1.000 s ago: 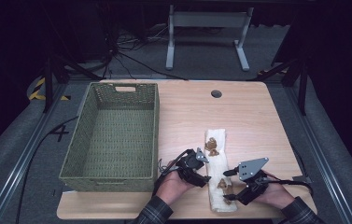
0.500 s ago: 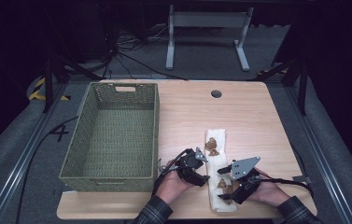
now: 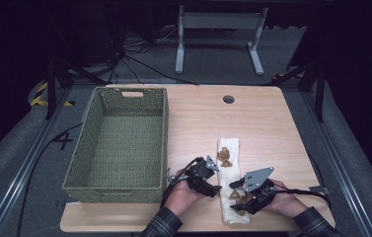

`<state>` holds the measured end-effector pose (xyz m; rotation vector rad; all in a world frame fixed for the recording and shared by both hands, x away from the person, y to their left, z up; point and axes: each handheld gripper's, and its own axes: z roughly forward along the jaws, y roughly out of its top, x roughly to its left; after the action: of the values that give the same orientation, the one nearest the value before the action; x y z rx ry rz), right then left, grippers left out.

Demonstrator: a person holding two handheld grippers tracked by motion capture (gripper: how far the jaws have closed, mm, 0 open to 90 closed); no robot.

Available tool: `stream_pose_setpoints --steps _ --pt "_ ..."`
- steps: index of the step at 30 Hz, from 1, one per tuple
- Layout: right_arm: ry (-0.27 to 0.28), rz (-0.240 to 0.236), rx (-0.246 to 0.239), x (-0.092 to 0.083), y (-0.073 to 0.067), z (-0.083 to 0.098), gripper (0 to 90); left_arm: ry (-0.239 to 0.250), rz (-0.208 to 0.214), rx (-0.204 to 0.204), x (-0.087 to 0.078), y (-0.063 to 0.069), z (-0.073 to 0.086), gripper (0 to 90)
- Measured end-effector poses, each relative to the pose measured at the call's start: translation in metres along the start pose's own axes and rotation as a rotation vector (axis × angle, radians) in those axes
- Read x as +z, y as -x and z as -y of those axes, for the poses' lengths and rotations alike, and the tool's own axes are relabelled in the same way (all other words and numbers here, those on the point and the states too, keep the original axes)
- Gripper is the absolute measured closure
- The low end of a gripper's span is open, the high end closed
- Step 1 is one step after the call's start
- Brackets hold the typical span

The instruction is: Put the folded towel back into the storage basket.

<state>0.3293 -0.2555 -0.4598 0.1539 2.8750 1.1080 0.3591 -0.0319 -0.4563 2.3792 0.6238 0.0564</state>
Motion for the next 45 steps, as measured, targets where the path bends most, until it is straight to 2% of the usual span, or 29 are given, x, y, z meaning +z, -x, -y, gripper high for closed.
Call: stream_pose_setpoints --steps 2,3,4,6,7,10,14,21,28,31,39,42,45 --pt "0.001 -0.002 -0.002 -0.002 -0.002 0.000 46.3 0.000 0.000 -0.001 0.000 0.000 0.000 36.1" --pt "0.001 -0.002 -0.002 -0.002 -0.002 0.000 46.3 -0.002 0.001 0.000 0.000 0.000 0.000 36.1" --pt "-0.001 -0.002 0.005 -0.004 -0.003 0.000 56.3 0.001 -0.001 -0.001 -0.001 0.000 0.000 36.1" --pt "-0.002 -0.004 0.007 -0.004 -0.003 0.001 59.6 0.008 -0.002 0.000 -0.001 0.000 0.000 36.2" --pt "-0.006 -0.019 0.024 -0.006 -0.004 0.001 71.9 0.009 -0.004 0.001 -0.002 0.000 0.000 36.2" --pt "-0.008 -0.043 0.035 -0.006 -0.004 0.001 79.9 0.016 -0.008 0.001 -0.002 0.000 0.000 36.3" --pt "-0.016 -0.070 0.045 -0.008 -0.006 0.001 81.0 0.021 -0.004 0.006 -0.004 0.000 -0.002 36.3" --pt "-0.014 -0.066 0.014 -0.008 -0.010 0.002 80.9 0.036 -0.002 0.021 -0.004 -0.002 -0.013 36.3" --pt "-0.017 -0.060 0.016 -0.008 -0.011 0.002 80.6 0.076 -0.004 0.076 -0.003 -0.007 -0.036 35.0" --pt "-0.017 -0.055 0.010 -0.008 -0.011 0.002 80.5 0.081 -0.004 0.080 -0.002 -0.009 -0.042 34.4" --pt "-0.018 -0.065 0.024 -0.008 -0.010 0.002 80.1 0.037 0.000 0.183 0.015 -0.028 -0.074 30.4" --pt "-0.019 -0.063 0.022 -0.008 -0.010 0.002 80.2 0.023 -0.020 0.208 0.026 -0.039 -0.084 29.6" --pt "-0.019 -0.064 0.021 -0.008 -0.010 0.001 80.1 0.002 0.006 0.202 0.036 -0.049 -0.092 28.5"
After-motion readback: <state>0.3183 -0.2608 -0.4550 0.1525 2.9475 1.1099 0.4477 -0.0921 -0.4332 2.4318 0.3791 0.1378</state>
